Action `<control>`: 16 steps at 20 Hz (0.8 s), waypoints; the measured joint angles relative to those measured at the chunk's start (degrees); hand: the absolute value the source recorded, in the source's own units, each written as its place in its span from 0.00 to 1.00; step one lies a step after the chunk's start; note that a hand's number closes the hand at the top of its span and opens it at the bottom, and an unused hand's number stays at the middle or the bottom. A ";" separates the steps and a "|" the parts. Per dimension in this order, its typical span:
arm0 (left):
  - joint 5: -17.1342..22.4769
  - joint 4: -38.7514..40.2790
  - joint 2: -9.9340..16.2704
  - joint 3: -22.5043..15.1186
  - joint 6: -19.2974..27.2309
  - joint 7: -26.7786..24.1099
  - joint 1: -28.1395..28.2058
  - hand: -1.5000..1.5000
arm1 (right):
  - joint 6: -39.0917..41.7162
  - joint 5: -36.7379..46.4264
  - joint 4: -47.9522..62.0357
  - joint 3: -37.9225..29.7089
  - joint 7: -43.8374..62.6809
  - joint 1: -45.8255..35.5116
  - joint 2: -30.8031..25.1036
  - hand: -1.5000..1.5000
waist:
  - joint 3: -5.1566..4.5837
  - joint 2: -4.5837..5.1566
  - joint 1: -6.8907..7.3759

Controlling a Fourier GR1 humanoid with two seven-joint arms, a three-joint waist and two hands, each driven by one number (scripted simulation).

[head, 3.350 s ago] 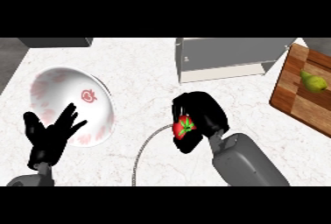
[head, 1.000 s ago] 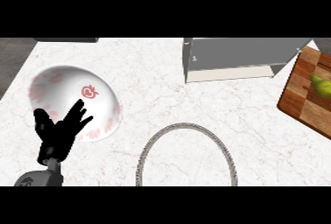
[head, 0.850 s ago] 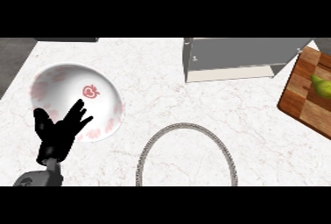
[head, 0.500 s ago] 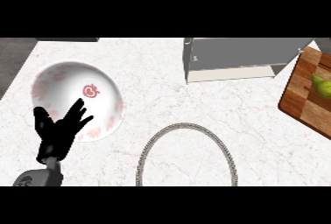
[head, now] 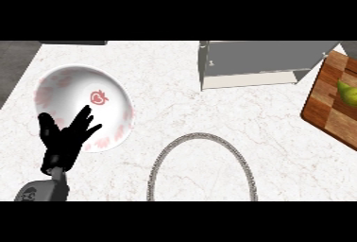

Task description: Pick the tomato from the placemat and place it in the tiered shelf

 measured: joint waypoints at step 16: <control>-0.25 -1.69 -0.66 -0.12 -0.31 -0.35 1.43 0.50 | -7.01 -12.12 3.73 -14.26 3.47 -2.43 0.41 0.00 | -0.08 -0.08 -0.22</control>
